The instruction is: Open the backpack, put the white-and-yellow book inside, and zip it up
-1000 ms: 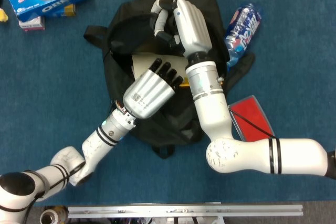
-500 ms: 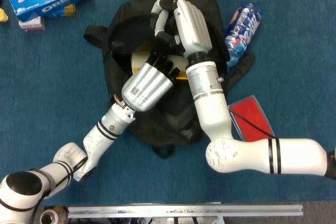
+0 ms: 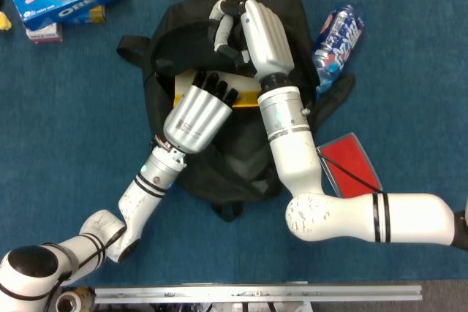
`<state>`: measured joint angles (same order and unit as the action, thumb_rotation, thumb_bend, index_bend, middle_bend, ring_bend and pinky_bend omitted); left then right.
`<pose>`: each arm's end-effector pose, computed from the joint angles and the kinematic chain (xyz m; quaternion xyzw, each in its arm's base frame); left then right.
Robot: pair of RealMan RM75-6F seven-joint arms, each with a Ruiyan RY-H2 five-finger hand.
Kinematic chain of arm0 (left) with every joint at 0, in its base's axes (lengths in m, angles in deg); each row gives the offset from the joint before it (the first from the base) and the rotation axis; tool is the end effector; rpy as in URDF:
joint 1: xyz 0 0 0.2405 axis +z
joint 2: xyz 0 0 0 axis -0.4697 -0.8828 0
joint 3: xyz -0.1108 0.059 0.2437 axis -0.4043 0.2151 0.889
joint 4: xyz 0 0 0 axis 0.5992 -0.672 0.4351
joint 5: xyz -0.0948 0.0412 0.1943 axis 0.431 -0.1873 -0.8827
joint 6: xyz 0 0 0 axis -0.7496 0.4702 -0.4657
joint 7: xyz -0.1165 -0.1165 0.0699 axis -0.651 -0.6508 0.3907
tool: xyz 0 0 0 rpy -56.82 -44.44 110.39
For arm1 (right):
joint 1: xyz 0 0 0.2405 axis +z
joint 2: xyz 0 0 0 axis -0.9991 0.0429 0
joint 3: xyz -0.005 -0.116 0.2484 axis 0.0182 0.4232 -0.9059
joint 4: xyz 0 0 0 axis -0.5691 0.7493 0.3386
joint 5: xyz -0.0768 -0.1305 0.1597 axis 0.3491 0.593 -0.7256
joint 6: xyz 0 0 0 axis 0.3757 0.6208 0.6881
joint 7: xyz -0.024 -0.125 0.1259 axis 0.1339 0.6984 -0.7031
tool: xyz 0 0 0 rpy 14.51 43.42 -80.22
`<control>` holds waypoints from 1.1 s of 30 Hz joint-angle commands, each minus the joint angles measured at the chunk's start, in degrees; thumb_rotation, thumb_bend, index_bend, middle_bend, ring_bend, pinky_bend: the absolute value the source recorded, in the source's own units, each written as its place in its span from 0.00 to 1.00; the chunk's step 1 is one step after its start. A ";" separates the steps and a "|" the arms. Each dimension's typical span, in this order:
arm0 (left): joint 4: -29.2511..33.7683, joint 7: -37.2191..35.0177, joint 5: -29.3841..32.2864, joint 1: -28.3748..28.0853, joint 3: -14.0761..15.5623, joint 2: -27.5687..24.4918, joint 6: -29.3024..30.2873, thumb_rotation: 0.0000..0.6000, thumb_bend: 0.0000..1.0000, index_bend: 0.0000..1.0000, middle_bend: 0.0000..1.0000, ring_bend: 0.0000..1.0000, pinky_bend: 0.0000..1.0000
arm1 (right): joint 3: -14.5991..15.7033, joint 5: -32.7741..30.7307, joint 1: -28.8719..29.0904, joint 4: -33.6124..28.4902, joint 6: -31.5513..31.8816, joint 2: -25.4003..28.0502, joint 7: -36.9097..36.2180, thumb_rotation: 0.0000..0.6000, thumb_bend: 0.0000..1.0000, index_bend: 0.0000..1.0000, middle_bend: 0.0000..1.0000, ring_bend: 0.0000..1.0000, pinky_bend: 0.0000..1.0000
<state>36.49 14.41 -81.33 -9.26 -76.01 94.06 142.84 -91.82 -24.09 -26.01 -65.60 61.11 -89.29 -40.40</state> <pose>-0.1298 0.3355 -0.1240 -0.7356 -0.0452 -0.4503 0.5041 0.0649 -0.3986 -0.0599 0.4641 -0.6071 0.5717 0.2987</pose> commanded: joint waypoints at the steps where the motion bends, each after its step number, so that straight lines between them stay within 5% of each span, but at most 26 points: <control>1: 0.29 0.91 0.04 -0.38 -0.27 0.47 0.23 1.00 0.33 0.74 0.63 0.47 0.48 | 0.02 0.04 0.00 0.04 0.03 -0.01 0.03 1.00 0.82 0.83 0.73 0.63 0.82; 12: 0.57 4.56 2.82 -1.55 -3.80 2.77 0.68 1.00 0.18 0.70 0.61 0.46 0.48 | 0.11 0.11 0.02 -0.18 0.04 -0.16 0.07 1.00 0.82 0.83 0.73 0.63 0.82; 19: 3.25 6.82 4.17 0.21 -3.59 1.77 0.73 1.00 0.05 0.48 0.54 0.43 0.48 | 0.04 0.09 -0.15 -0.31 0.06 0.09 0.19 1.00 0.82 0.83 0.73 0.63 0.82; 24: 9.10 9.67 4.33 2.04 -2.29 -0.35 0.79 1.00 0.05 0.33 0.47 0.40 0.46 | 0.23 -0.07 -0.53 -0.44 -0.19 0.44 0.12 1.00 0.82 0.83 0.73 0.63 0.82; 33: 24.62 17.15 4.42 6.03 1.58 -8.45 -0.68 1.00 0.05 0.26 0.37 0.30 0.38 | 0.38 -0.22 -1.43 -1.28 -0.64 1.63 -0.10 1.00 0.82 0.83 0.73 0.63 0.82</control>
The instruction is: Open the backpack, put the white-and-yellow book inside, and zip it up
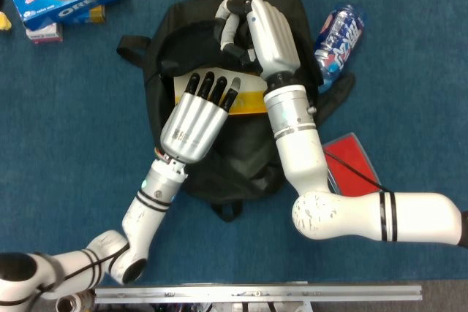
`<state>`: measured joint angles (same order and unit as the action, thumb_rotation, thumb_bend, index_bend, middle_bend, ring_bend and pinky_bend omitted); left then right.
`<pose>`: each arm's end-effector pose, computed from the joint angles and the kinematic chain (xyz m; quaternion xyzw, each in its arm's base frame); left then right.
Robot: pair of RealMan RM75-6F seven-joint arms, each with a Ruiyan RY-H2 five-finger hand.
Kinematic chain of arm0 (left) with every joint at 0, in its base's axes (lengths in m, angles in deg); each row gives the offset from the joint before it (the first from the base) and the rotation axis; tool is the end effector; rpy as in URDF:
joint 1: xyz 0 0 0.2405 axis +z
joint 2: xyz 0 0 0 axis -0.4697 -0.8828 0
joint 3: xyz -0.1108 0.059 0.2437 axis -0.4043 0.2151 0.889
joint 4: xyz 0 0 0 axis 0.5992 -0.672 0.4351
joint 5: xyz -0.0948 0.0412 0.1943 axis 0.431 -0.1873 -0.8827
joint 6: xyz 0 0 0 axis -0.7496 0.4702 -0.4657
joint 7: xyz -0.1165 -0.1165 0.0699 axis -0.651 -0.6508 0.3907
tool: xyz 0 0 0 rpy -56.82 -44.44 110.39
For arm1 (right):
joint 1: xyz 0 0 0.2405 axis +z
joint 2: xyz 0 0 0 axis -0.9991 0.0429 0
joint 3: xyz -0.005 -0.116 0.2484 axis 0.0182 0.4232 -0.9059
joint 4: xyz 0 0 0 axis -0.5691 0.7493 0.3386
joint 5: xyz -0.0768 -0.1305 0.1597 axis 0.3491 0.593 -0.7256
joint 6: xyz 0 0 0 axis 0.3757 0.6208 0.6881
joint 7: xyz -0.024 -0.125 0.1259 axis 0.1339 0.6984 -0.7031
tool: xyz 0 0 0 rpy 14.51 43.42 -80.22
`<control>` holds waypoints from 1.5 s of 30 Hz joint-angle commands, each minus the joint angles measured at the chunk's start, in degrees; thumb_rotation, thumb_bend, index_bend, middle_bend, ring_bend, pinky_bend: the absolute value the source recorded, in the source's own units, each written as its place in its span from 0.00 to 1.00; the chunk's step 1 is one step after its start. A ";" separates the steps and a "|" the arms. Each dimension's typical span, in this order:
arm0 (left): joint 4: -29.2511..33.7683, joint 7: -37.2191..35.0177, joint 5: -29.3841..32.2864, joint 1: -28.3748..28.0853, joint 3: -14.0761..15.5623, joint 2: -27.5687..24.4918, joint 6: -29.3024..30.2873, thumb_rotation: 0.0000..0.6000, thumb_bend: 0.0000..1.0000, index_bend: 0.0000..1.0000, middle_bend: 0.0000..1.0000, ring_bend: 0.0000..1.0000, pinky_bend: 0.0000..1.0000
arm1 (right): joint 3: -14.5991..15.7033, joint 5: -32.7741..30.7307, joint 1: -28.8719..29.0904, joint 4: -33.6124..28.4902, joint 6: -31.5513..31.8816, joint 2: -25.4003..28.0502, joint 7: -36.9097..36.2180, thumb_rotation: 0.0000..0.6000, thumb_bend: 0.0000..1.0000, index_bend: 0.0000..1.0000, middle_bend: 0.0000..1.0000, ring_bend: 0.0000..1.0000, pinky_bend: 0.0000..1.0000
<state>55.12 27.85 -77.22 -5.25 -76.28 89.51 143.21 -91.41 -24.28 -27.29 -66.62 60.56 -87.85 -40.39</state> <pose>-0.1202 0.3098 -0.1099 -0.7185 -0.0868 -0.4367 0.5344 0.0563 -0.4013 -0.0549 0.4647 -0.6073 0.5691 0.3022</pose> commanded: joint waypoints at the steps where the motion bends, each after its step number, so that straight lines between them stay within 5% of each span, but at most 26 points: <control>1: 8.01 4.83 0.45 2.53 2.24 -5.17 -1.27 1.00 0.05 0.26 0.36 0.29 0.38 | -0.01 0.02 -0.27 -0.57 -0.12 0.39 -0.14 1.00 0.82 0.83 0.73 0.63 0.82; 12: 17.17 6.01 -0.65 6.43 5.24 -14.38 -0.44 1.00 0.05 0.25 0.34 0.26 0.36 | -0.07 -0.95 -1.70 -4.69 -0.93 2.85 -0.62 1.00 0.82 0.83 0.73 0.63 0.82; 35: 25.37 0.94 0.87 12.99 4.11 -26.81 3.06 1.00 0.05 0.26 0.33 0.26 0.36 | 5.97 -0.80 -3.87 -10.58 -5.27 7.42 -1.00 1.00 0.79 0.83 0.69 0.60 0.81; 40: 26.97 0.78 0.87 14.15 3.94 -28.52 3.77 1.00 0.05 0.26 0.33 0.26 0.36 | 8.04 -0.23 -3.74 -11.62 -6.07 7.57 -0.40 1.00 0.77 0.82 0.66 0.56 0.76; 45: 28.65 0.40 1.24 15.23 3.56 -30.22 4.21 1.00 0.05 0.26 0.33 0.26 0.36 | 9.50 -0.41 -4.27 -13.71 -8.62 9.42 -0.79 1.00 0.70 0.68 0.57 0.46 0.63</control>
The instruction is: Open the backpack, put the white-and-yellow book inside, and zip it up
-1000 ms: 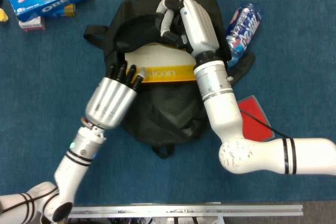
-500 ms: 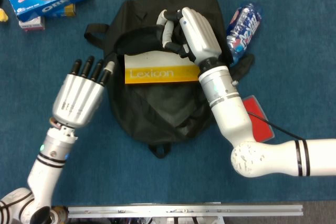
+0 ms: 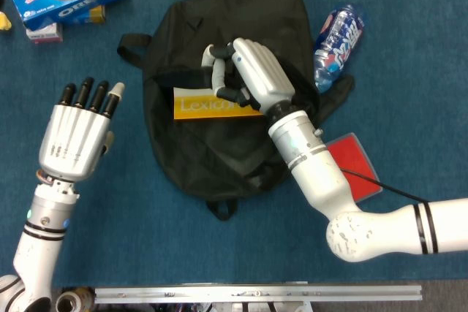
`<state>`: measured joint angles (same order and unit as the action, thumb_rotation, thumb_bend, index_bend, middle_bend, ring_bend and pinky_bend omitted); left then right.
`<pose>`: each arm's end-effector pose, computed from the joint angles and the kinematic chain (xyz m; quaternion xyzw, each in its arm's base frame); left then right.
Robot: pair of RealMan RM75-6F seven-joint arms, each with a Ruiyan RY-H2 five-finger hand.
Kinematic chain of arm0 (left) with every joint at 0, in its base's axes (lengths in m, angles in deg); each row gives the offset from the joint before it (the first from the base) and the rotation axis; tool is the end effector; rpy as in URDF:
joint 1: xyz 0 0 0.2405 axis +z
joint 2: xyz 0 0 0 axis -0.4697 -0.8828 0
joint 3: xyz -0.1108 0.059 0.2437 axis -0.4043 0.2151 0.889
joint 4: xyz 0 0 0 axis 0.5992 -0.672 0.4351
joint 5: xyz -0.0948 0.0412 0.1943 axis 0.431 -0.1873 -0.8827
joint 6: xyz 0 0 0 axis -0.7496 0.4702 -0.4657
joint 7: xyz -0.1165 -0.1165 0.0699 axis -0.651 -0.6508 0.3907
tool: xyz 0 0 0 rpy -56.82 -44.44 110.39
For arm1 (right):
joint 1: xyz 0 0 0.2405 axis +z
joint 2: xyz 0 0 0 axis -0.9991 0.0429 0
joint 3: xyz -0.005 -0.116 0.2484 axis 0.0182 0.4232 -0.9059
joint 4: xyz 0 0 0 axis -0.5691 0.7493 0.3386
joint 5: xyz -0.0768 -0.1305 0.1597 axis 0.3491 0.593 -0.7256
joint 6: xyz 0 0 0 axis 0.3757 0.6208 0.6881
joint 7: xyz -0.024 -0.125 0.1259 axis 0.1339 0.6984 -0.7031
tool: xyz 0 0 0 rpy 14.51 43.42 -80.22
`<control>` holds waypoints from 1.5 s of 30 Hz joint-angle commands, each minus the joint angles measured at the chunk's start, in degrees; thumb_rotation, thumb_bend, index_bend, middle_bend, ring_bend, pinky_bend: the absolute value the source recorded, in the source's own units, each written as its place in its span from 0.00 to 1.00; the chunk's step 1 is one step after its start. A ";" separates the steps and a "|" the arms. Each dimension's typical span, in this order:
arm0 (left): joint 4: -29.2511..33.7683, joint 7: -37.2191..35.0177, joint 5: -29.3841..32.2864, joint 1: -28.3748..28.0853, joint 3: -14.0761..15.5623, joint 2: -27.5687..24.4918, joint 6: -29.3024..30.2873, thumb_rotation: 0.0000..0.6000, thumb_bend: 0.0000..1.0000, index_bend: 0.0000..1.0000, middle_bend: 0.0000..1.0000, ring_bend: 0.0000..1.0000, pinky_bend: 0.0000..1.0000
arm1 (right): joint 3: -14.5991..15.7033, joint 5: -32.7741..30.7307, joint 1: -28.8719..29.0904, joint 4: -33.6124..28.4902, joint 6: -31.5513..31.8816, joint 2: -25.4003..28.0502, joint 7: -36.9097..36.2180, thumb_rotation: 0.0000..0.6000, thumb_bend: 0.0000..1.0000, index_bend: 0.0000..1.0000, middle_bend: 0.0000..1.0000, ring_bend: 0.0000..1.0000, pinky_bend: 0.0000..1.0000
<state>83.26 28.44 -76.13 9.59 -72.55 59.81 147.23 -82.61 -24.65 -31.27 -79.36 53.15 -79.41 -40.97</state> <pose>-0.2282 0.2675 0.0304 -0.7013 -0.1567 -0.3626 0.5934 0.0488 -0.3577 -0.0606 0.5596 -0.6060 0.5191 0.2237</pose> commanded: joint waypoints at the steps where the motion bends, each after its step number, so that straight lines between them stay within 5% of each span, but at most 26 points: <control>1: 0.71 -0.26 0.16 0.59 -0.24 -0.82 0.25 1.00 0.05 0.26 0.33 0.26 0.36 | 1.11 -0.10 -0.42 -1.57 -2.07 1.75 -0.21 1.00 0.67 0.63 0.54 0.44 0.60; 8: 1.52 -0.94 0.24 1.60 -0.80 -1.88 0.68 1.00 0.05 0.26 0.33 0.26 0.36 | 3.83 -1.52 -0.47 -5.16 -6.23 7.36 1.94 1.00 0.34 0.22 0.27 0.16 0.28; 19: 2.58 -1.36 1.47 2.53 -2.44 -3.03 0.71 1.00 0.05 0.26 0.32 0.25 0.35 | 6.33 -1.63 -0.68 -9.32 -6.93 14.06 3.37 1.00 0.01 0.03 0.18 0.07 0.16; 45: 4.96 -3.96 2.39 3.95 -4.04 -5.49 0.51 1.00 0.05 0.26 0.32 0.24 0.35 | 10.49 0.80 -1.46 -19.77 -12.51 28.78 -1.10 1.00 0.00 0.00 0.06 0.00 0.06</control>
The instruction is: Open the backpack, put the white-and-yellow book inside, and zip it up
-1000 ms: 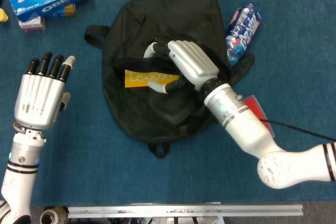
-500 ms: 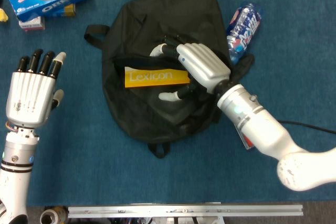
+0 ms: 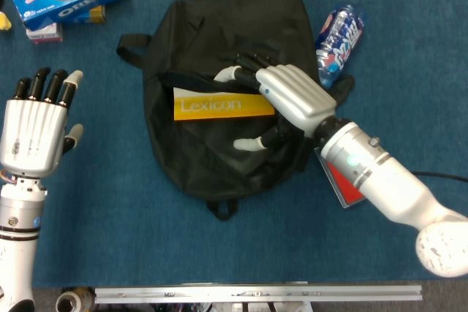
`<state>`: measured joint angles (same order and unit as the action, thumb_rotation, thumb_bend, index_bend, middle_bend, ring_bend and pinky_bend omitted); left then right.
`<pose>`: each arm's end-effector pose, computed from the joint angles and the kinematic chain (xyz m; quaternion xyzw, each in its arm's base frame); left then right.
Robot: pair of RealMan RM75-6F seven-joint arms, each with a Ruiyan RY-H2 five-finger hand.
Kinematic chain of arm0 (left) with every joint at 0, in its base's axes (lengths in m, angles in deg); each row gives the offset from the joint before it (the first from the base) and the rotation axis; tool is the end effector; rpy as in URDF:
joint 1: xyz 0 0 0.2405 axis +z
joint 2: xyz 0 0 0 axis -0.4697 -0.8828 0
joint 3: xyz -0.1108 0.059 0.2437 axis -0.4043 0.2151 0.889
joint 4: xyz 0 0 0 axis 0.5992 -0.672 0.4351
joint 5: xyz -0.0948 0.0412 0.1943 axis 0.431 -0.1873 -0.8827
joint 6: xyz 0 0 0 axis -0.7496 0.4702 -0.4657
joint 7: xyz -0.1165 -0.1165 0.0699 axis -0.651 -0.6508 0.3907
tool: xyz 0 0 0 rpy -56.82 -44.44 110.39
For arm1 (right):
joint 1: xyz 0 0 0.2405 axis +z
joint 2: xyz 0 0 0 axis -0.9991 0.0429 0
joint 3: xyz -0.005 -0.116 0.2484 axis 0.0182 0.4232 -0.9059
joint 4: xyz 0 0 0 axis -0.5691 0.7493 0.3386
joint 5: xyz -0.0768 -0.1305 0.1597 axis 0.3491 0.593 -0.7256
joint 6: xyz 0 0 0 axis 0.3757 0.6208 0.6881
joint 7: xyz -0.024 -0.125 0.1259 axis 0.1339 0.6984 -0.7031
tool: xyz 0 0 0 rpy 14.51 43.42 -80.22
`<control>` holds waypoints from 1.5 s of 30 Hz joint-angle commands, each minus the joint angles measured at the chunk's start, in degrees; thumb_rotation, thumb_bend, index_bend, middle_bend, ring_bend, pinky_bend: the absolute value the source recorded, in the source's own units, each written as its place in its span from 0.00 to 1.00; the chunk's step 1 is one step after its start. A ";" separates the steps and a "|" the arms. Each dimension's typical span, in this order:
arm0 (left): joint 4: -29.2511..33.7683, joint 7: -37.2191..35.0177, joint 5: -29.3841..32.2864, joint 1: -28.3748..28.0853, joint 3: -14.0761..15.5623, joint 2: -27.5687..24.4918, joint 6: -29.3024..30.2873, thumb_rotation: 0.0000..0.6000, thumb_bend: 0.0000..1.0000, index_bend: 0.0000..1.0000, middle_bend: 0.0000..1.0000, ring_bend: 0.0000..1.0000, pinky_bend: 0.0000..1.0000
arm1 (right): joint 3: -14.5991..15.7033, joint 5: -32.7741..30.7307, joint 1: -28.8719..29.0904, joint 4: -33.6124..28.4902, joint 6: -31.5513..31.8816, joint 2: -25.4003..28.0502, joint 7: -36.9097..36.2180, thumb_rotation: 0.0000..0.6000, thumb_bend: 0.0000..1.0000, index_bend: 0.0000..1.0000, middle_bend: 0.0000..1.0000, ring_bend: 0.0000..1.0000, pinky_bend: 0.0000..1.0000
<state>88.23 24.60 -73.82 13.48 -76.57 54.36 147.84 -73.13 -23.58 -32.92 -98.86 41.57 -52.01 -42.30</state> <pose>-0.2459 0.2671 0.0726 -0.6580 -0.2021 -0.3675 0.6254 0.0132 -0.3246 0.0092 0.6921 -0.5391 0.4393 0.1933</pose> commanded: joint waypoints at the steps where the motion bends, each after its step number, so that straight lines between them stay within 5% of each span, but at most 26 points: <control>1: -0.05 -0.24 0.15 0.10 -0.04 -0.03 -0.17 1.00 0.05 0.26 0.32 0.24 0.35 | 1.38 -0.49 0.30 -0.22 -1.18 1.86 0.33 1.00 0.00 0.00 0.05 0.00 0.05; 18: -1.16 -1.71 1.21 0.10 -0.71 0.23 -1.26 1.00 0.05 0.25 0.32 0.24 0.35 | 5.16 0.99 0.08 -0.03 3.86 3.42 0.77 1.00 0.00 0.00 0.02 0.00 0.01; 26: -0.39 -3.56 1.32 0.47 -0.56 -1.34 -1.50 1.00 0.05 0.26 0.32 0.24 0.34 | 9.86 4.40 -4.51 -0.65 14.06 5.69 5.92 1.00 0.00 0.00 0.16 0.02 0.06; 34: 6.21 -8.10 5.47 0.66 0.37 -7.28 -6.79 1.00 0.05 0.26 0.32 0.24 0.34 | 17.71 18.29 -13.39 0.43 23.03 10.71 8.49 1.00 0.10 0.16 0.30 0.15 0.25; 45: 10.29 -15.79 7.29 1.75 0.57 -12.74 -7.99 1.00 0.05 0.26 0.32 0.24 0.34 | 25.20 32.75 -25.09 7.98 29.38 15.35 2.90 1.00 0.12 0.23 0.33 0.16 0.25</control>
<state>97.97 9.90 -66.54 14.83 -76.14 42.27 139.65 -49.21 7.35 -56.17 -92.47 69.50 -37.62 -37.99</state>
